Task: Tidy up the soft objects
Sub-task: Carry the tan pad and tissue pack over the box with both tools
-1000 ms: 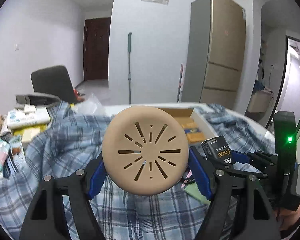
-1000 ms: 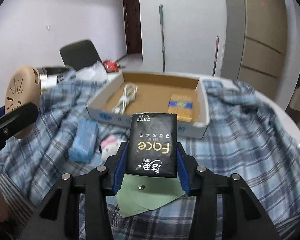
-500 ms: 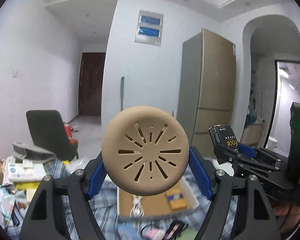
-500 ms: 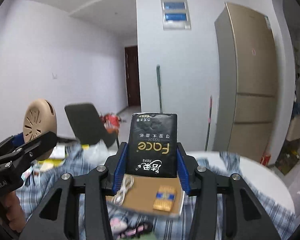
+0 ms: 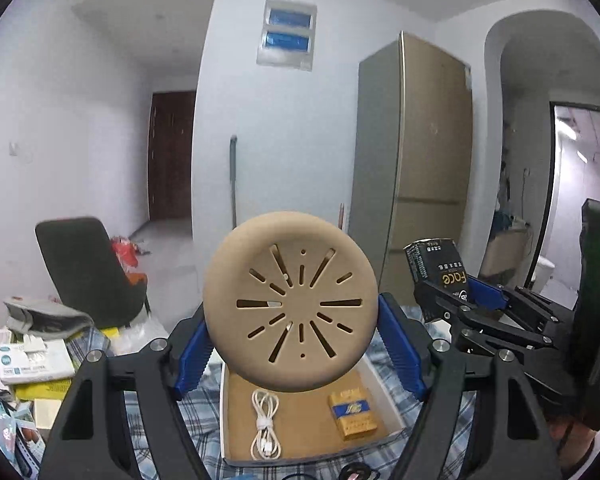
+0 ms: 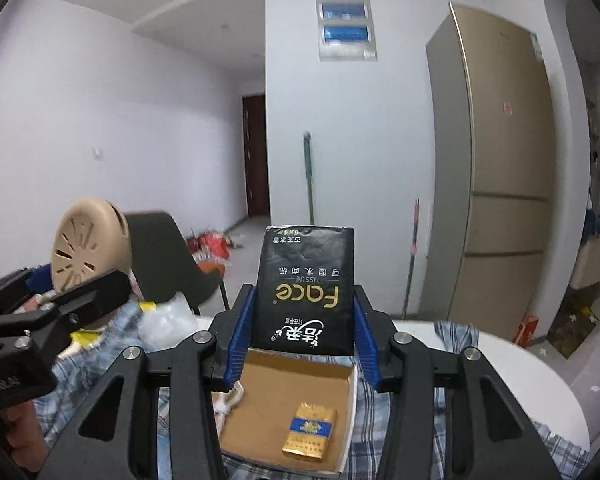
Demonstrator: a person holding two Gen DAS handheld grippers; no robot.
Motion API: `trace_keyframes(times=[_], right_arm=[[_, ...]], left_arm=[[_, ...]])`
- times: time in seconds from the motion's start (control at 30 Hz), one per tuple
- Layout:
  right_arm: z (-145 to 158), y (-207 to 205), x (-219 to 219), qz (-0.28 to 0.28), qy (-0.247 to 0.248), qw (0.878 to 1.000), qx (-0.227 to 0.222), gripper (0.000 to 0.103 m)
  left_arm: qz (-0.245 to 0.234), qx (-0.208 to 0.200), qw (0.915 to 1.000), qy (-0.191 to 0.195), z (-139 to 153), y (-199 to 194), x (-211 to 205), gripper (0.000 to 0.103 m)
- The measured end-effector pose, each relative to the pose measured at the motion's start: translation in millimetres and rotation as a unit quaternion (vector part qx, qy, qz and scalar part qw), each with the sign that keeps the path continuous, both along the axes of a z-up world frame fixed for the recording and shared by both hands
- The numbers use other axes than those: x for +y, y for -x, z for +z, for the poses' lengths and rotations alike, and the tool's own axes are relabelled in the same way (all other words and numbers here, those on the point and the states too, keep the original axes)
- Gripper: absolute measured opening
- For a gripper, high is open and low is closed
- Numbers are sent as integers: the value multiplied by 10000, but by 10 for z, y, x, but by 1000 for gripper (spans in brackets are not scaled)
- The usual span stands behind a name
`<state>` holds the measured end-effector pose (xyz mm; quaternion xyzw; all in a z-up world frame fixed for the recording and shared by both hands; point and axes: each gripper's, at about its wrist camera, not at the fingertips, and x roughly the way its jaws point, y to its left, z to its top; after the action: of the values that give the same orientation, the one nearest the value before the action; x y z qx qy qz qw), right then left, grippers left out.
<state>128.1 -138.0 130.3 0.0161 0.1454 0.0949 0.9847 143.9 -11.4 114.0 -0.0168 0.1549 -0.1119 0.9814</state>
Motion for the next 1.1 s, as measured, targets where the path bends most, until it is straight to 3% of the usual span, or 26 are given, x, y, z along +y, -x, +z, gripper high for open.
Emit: trace_keyframes(times=[0.2,0.27,0.37,0.57,0.77,1.1], right_arm=[[-499,-444,-66,4,-55,9959,898,45],[-666,-601,-97,-15,-85,9925,1223,45],[-901,-817,-95,53,-132,9849,1726,45],[-1257,-1029,-159,15,-43,9736,2282,45],[-1476,-1089,-263,24,-144,9653,2606,45],[-1505,-1134,-378,-119,-293,9630,2678,45]], left_arm=[[-79,833,9965,-15,-446,-483,15,79],[1,928,9957,-1,-607,-593,21,79],[-105,1407,9900,-69,-886,-824,-12,79],[-226,2033,9787,-181,-1296,-1040,-115,79],[-333,2573,9657,7,-1606,-1155,-126,79],[-652,2956,9530,78,-1872,-1205,-295,80]])
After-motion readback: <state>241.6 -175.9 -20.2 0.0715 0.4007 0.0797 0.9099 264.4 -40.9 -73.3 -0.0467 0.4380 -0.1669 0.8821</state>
